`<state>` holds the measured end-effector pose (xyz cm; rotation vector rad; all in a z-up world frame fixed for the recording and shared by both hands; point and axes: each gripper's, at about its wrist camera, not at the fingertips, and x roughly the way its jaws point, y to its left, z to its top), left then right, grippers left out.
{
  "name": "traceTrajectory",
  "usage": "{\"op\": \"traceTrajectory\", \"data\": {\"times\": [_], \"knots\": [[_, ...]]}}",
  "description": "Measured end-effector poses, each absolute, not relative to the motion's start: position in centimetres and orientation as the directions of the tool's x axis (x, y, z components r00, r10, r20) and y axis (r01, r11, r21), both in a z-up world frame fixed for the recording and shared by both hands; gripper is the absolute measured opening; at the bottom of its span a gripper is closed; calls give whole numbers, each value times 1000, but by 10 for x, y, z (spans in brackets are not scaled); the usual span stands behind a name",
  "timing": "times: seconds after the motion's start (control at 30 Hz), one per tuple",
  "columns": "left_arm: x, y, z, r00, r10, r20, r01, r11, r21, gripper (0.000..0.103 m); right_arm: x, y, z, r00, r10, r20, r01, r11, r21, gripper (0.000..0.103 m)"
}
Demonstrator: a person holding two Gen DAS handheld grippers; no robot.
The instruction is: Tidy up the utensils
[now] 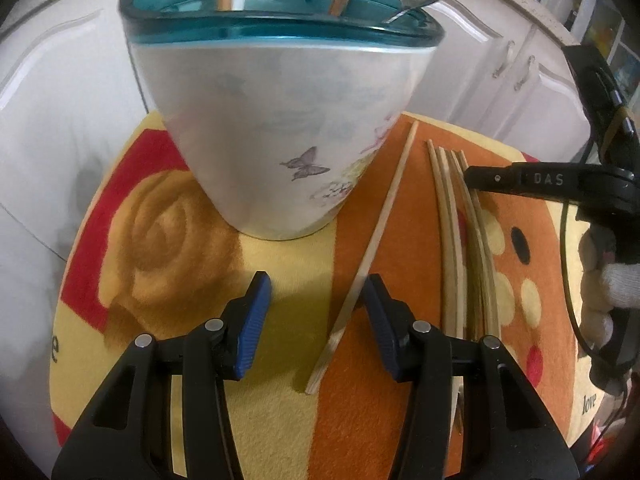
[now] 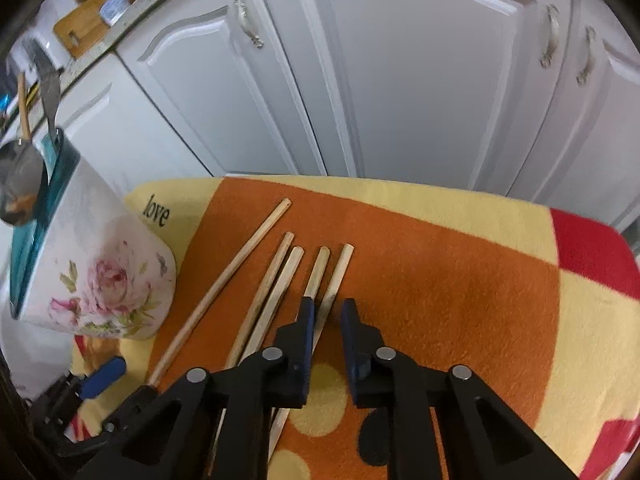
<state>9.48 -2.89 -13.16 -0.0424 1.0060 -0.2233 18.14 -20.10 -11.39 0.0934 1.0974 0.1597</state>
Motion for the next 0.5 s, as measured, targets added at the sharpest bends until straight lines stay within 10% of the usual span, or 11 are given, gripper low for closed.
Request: {"op": "traceTrajectory", "data": {"times": [0.07, 0.5], "knots": [[98, -29, -131, 487, -270, -830, 193, 961, -199, 8, 178, -205, -111, 447, 129, -885, -76, 991, 107, 9], [78, -16, -131, 412, -332, -848, 235, 938, -253, 4, 158, -241, -101, 472, 293, -831, -29, 948, 318, 6]]}}
